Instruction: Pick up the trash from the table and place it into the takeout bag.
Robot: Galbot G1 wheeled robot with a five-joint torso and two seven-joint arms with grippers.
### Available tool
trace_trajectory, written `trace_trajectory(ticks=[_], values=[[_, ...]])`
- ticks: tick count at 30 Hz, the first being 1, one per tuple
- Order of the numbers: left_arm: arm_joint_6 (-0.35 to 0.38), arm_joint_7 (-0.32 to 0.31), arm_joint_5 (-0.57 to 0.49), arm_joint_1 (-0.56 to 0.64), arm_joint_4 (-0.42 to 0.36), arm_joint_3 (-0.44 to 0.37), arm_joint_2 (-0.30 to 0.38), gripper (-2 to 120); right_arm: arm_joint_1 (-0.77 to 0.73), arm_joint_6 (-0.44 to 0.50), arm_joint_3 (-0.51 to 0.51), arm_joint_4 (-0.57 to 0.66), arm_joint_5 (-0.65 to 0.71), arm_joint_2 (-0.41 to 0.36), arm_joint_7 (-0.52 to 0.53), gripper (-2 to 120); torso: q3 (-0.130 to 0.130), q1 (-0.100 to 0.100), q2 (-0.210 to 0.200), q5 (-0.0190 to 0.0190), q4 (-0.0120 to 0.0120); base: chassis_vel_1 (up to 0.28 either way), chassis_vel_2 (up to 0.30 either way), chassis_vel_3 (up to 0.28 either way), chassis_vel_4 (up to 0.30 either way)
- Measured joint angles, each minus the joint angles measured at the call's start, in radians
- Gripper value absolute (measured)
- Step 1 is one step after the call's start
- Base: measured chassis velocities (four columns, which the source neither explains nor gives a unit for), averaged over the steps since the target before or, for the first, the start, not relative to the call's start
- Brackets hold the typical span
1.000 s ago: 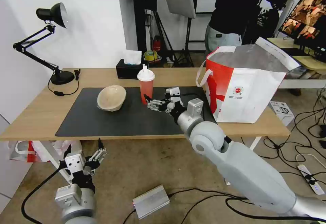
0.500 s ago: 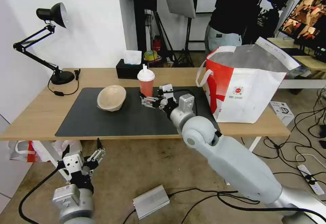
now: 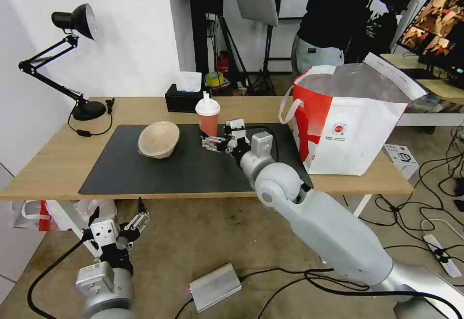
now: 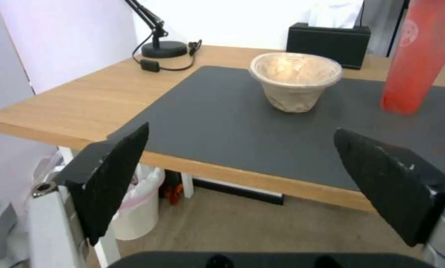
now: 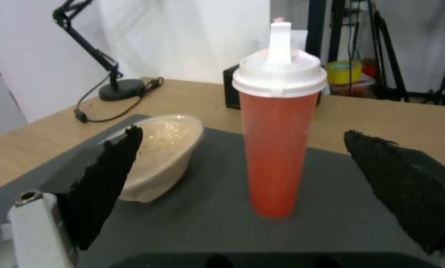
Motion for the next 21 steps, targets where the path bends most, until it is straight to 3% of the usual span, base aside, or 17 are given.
trace_trajectory(ticks=[21], values=[[-0.001,0.000,0.000,0.000,0.009,-0.002,-0.001,100,0.041,-0.029,-0.012,-0.113,-0.073,0.084,0.015,100,0.000,0.000,0.000,0.0000,0.0000,0.000,0.000,0.000,0.000]])
